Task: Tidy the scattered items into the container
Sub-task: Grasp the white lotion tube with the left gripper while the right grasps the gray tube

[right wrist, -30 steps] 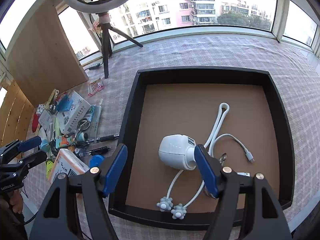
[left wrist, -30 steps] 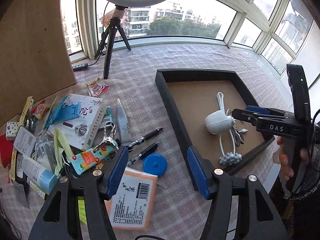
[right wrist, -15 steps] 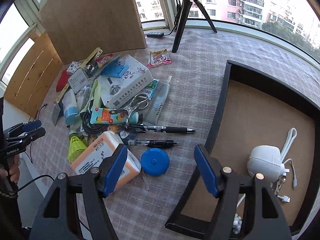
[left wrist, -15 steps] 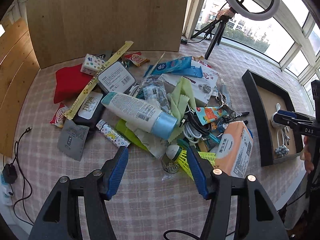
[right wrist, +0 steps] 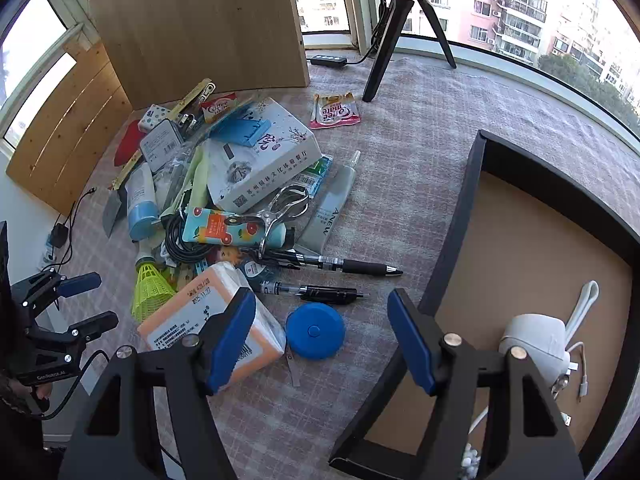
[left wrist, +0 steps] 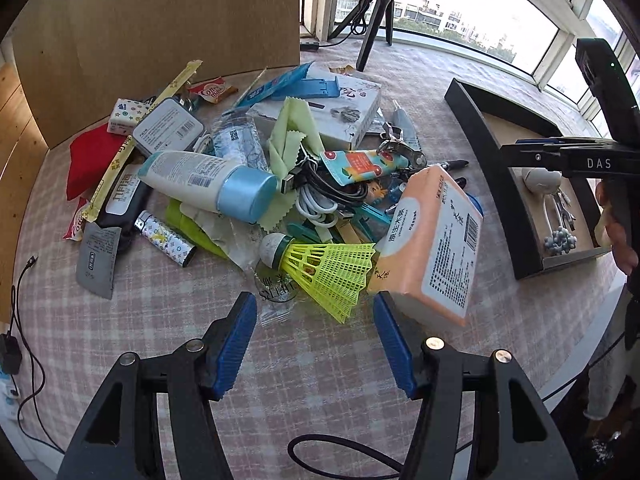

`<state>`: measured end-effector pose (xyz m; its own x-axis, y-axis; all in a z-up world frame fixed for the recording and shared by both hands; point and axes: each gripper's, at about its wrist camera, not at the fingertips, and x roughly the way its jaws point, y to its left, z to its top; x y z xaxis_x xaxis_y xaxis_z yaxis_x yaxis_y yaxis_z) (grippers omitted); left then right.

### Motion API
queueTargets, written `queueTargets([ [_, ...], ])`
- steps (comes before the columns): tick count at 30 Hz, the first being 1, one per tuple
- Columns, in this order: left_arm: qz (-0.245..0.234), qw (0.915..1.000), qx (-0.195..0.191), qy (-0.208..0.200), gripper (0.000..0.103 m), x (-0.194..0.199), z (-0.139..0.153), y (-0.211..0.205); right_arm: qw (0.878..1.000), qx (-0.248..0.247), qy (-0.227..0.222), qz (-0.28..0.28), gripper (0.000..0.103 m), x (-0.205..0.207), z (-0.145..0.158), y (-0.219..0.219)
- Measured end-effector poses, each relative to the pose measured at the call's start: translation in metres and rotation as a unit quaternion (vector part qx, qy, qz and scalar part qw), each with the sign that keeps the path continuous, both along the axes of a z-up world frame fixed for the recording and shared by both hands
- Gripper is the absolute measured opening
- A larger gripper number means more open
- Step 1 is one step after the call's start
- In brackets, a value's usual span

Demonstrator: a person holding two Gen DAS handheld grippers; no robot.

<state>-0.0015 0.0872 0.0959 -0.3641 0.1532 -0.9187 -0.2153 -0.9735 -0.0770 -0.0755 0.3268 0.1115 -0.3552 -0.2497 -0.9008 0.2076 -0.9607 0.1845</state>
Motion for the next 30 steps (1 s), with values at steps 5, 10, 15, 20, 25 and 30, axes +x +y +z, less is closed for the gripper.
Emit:
queueTargets([
  [5,0.02,0.9998,0.002,0.007,0.058,-0.01,0.007,-0.012,1.0,-0.011,-0.014,-0.02,0.067,-0.034,-0.003,0.001],
  [10,0.08,0.9962,0.034,-0.01,0.058,-0.036,0.008,-0.05,0.999,0.008,-0.041,-0.033,0.059,-0.077,-0.024,-0.01],
  [15,0.161,0.9785,0.114,-0.059,0.059,-0.069,-0.004,-0.097,0.996,0.01,-0.077,-0.053,0.053,-0.112,-0.054,-0.017],
  [20,0.204,0.9633,0.149,-0.09,0.059,-0.095,-0.02,-0.111,0.993,0.014,-0.096,-0.061,0.053,-0.129,-0.07,-0.025],
  [25,0.213,0.9584,0.146,-0.121,0.059,-0.118,-0.037,-0.104,0.993,0.021,-0.103,-0.061,0.053,-0.135,-0.079,-0.03],
  [30,0.212,0.9572,0.145,-0.132,0.057,-0.125,-0.045,-0.093,0.992,0.019,-0.112,-0.061,0.047,-0.136,-0.085,-0.033],
])
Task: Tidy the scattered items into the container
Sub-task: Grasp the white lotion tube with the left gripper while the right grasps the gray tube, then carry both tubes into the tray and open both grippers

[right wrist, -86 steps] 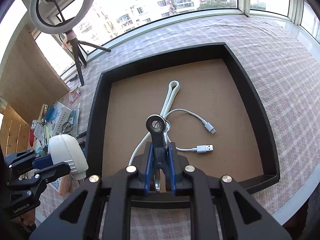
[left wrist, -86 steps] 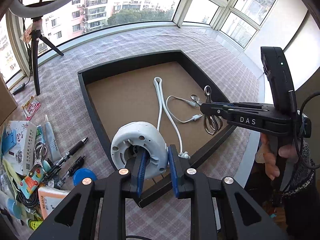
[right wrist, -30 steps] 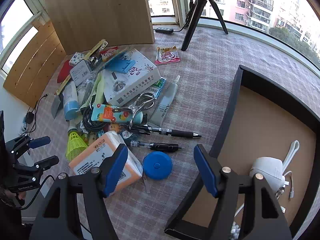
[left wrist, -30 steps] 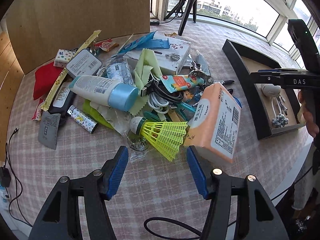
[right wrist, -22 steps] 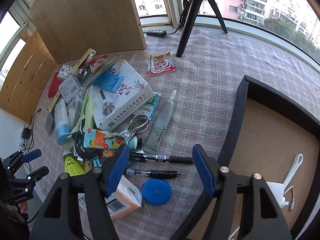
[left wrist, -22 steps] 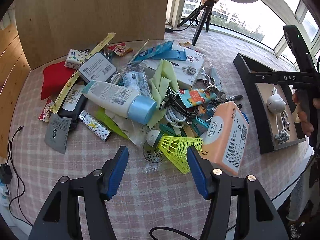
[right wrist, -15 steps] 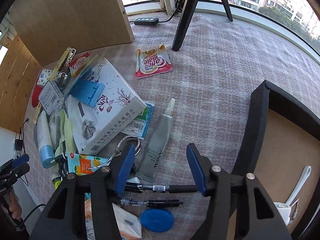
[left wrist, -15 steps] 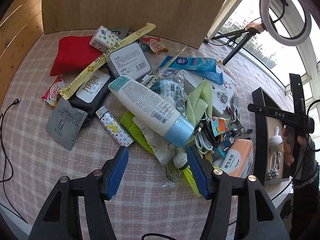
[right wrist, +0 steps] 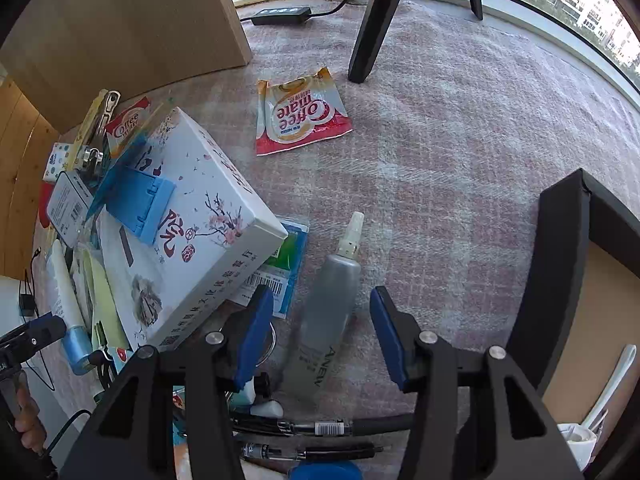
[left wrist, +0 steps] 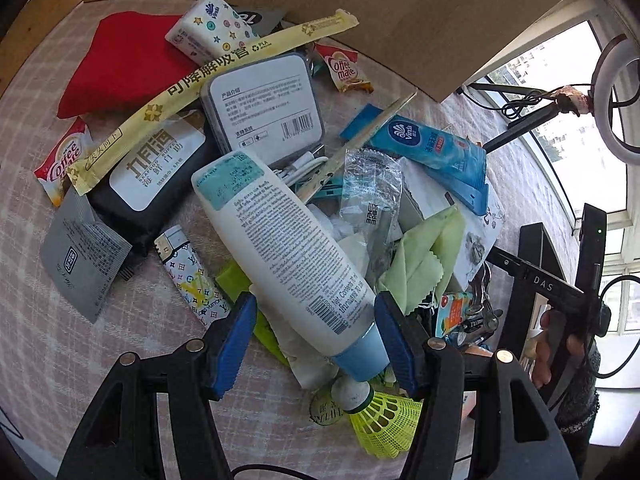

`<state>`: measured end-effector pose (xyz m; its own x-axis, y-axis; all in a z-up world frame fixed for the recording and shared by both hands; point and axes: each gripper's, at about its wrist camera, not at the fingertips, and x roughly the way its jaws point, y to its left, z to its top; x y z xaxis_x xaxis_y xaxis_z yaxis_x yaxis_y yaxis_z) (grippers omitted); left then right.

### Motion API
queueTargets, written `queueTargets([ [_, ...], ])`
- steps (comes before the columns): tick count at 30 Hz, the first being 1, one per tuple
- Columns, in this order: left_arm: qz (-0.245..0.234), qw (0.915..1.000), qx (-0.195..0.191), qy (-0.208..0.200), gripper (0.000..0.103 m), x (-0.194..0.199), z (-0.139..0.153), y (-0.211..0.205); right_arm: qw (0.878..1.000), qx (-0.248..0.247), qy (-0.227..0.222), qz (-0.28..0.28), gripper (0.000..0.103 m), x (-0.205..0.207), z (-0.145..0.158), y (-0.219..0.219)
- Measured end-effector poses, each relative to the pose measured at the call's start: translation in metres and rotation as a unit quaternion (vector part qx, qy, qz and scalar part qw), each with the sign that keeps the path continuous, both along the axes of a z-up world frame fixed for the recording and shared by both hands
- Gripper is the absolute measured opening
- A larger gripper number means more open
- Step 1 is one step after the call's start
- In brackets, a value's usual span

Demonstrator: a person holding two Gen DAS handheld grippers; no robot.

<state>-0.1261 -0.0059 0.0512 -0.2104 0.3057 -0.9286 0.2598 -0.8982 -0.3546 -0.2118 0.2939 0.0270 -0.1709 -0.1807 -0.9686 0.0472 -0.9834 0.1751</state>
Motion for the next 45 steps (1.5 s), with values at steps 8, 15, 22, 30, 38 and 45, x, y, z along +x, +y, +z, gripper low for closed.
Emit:
queueTargets([
  [8,-0.024,0.9973,-0.059,0.036,0.041,-0.008,0.018,0.017,1.0,0.006,-0.002,-0.004,0.036,-0.009,-0.002,-0.001],
  [15,-0.056,0.9937,-0.085,0.048,0.035,-0.011,0.023,0.029,0.999,0.048,0.011,0.016,0.032,-0.017,-0.001,-0.017],
  [22,-0.085,0.9911,-0.091,0.047,0.033,-0.015,0.019,0.045,0.999,0.038,0.015,0.018,0.021,-0.016,0.001,-0.023],
  [30,-0.096,0.9881,-0.094,0.075,0.027,-0.009,0.029,0.049,0.998,-0.048,0.027,-0.035,0.02,-0.009,0.015,0.011],
  [38,-0.086,0.9868,-0.093,0.101,0.027,-0.003,0.045,0.041,0.994,-0.074,0.067,-0.052,0.02,0.006,0.041,0.036],
  [45,-0.086,0.9846,-0.089,0.124,0.026,0.006,0.064,0.037,0.989,-0.085,0.108,-0.053,0.018,0.027,0.072,0.042],
])
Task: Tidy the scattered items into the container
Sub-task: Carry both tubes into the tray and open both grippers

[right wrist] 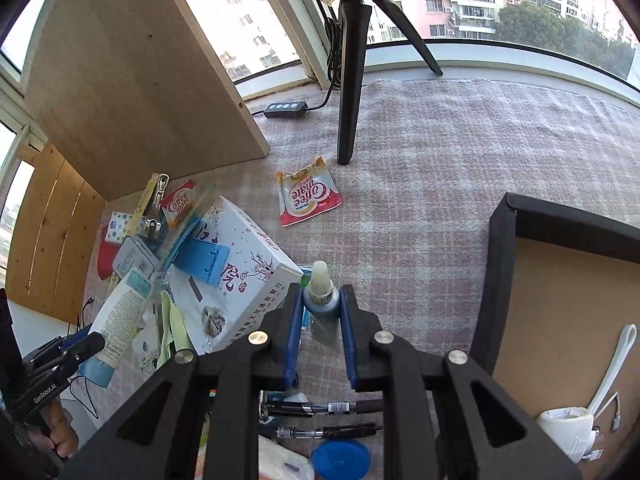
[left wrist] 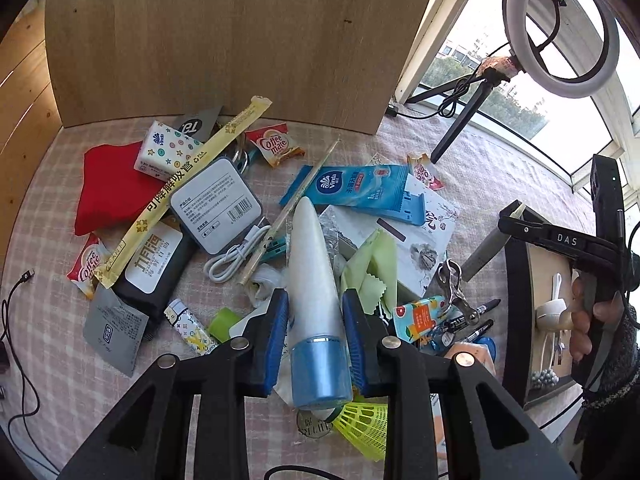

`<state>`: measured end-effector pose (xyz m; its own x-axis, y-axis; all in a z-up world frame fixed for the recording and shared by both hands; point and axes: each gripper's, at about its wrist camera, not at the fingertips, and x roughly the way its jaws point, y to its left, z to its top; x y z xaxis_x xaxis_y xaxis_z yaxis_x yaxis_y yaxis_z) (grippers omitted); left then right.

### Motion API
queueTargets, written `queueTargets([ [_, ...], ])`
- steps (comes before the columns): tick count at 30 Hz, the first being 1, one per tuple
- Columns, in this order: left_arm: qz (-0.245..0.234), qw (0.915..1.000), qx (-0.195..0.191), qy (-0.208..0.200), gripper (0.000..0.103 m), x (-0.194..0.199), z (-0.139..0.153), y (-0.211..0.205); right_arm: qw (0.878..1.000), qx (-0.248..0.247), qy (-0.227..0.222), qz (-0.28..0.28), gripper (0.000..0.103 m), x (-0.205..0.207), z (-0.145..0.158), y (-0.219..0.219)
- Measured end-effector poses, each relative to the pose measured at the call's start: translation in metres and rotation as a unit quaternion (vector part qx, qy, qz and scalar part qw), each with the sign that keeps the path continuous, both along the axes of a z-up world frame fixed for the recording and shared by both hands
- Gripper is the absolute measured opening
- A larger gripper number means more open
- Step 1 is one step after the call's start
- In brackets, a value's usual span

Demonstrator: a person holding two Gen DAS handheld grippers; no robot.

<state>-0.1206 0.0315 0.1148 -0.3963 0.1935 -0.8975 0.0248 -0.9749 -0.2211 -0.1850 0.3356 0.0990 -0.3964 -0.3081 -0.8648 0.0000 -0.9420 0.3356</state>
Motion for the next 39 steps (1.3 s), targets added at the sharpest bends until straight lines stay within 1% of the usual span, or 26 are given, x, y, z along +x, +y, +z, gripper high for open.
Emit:
queueTargets([
  [4,0.0,0.9999,-0.01,0.005,0.026,0.002,0.002,-0.001,1.0,0.008,0.017,0.0,0.018,0.005,0.012,0.001],
  [8,0.005,1.0,-0.002,0.003,0.026,0.005,0.001,-0.003,1.0,0.003,0.028,-0.003,0.018,0.011,0.022,0.005],
  [14,0.001,0.9997,0.002,0.023,0.026,0.012,0.021,0.0,0.999,-0.006,0.052,-0.006,0.018,0.026,0.047,0.017],
  [19,-0.024,0.9986,0.014,0.046,0.026,0.017,0.042,0.019,0.997,-0.007,0.071,-0.012,0.018,0.054,0.072,0.04],
  [23,-0.06,0.9956,0.027,0.066,0.026,0.022,0.06,0.052,0.997,-0.002,0.077,-0.03,0.018,0.082,0.086,0.069],
  [26,-0.099,0.9912,0.041,0.079,0.026,0.026,0.072,0.088,0.995,0.01,0.077,-0.055,0.018,0.106,0.091,0.096],
  [29,-0.145,0.984,0.056,0.087,0.026,0.029,0.08,0.132,0.993,0.019,0.071,-0.087,0.018,0.13,0.091,0.127],
  [34,-0.228,0.9666,0.075,0.09,0.026,0.039,0.084,0.215,0.987,0.033,0.059,-0.146,0.018,0.166,0.089,0.178],
  [36,-0.256,0.9595,0.078,0.088,0.026,0.043,0.082,0.245,0.984,0.037,0.055,-0.166,0.018,0.179,0.088,0.195],
  [39,-0.286,0.951,0.078,0.088,0.026,0.05,0.08,0.282,0.979,0.044,0.048,-0.191,0.018,0.195,0.084,0.215],
])
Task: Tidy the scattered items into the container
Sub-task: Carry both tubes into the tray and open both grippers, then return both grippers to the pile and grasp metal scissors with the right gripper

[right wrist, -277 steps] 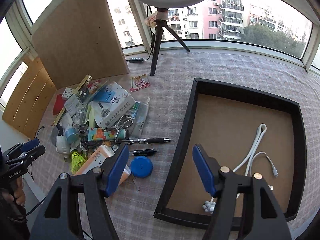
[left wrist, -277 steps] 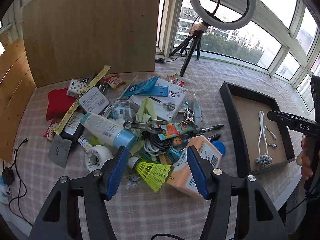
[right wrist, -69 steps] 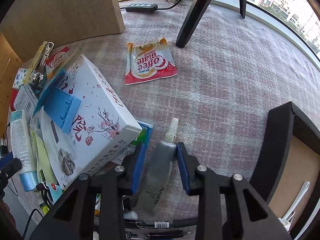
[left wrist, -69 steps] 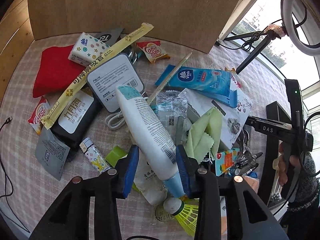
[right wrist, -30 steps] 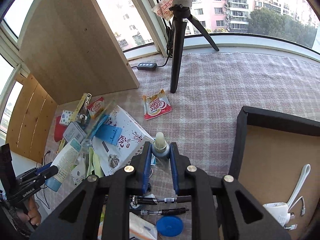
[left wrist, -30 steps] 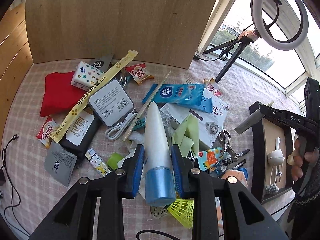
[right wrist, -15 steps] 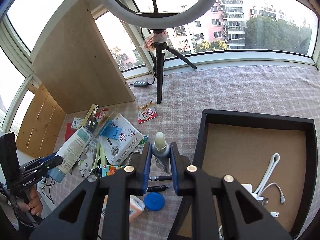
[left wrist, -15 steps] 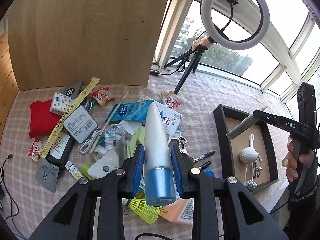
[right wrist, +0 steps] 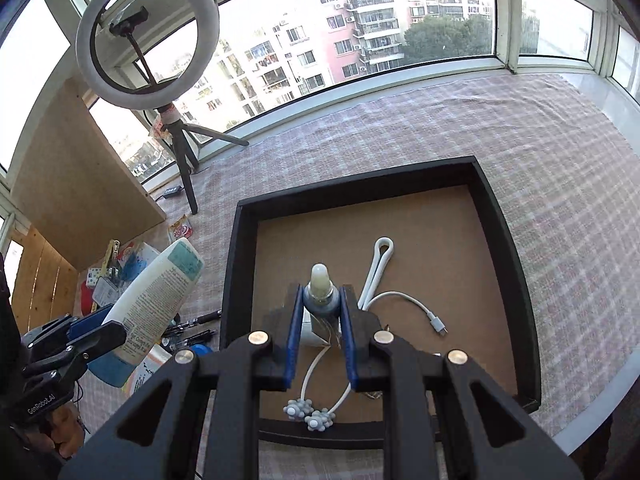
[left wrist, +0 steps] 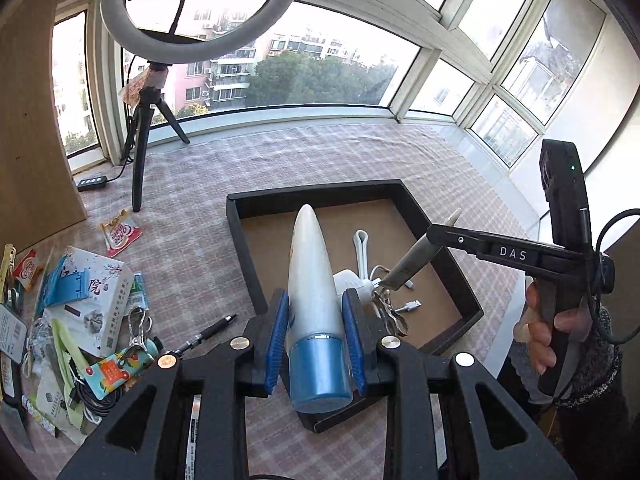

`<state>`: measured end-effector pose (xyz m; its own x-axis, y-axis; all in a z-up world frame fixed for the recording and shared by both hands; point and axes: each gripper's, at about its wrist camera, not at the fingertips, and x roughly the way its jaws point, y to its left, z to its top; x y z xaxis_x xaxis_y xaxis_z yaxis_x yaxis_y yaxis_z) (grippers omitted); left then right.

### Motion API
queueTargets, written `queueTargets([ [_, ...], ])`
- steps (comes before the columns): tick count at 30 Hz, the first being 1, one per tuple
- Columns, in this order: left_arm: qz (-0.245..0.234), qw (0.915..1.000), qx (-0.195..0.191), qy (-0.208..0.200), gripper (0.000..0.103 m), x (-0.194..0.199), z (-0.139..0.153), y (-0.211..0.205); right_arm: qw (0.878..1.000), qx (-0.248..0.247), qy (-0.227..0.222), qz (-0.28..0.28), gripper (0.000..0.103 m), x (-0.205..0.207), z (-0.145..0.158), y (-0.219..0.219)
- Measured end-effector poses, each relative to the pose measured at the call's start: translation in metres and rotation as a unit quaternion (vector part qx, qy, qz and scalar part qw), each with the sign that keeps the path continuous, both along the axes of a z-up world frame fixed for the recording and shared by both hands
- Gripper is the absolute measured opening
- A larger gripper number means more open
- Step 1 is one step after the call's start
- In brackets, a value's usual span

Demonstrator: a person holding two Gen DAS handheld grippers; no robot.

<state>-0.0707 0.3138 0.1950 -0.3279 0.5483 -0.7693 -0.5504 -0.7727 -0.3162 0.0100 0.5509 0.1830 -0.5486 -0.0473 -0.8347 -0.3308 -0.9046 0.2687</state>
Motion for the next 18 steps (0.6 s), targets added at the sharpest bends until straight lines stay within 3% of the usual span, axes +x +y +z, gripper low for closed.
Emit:
queueTargets([
  [3,-0.029,0.9993,-0.016,0.014,0.027,0.005,-0.004,0.031,0.999,0.03,-0.027,-0.019,0.023,0.004,-0.006,0.011],
  [4,-0.032,0.9991,-0.024,0.012,0.03,0.005,-0.006,0.039,0.998,0.042,-0.038,-0.033,0.038,0.005,-0.008,0.015],
  [5,-0.03,0.9991,-0.028,0.009,0.042,0.004,-0.008,0.043,0.997,0.05,-0.043,-0.044,0.044,0.005,-0.009,0.018],
  [6,-0.027,0.9992,-0.028,0.008,0.047,0.005,-0.009,0.045,0.997,0.054,-0.037,-0.05,0.048,0.007,-0.008,0.02],
  [18,0.007,0.9997,-0.022,-0.011,0.047,0.003,-0.016,0.003,0.998,0.042,-0.035,-0.01,0.048,-0.016,-0.021,-0.01],
])
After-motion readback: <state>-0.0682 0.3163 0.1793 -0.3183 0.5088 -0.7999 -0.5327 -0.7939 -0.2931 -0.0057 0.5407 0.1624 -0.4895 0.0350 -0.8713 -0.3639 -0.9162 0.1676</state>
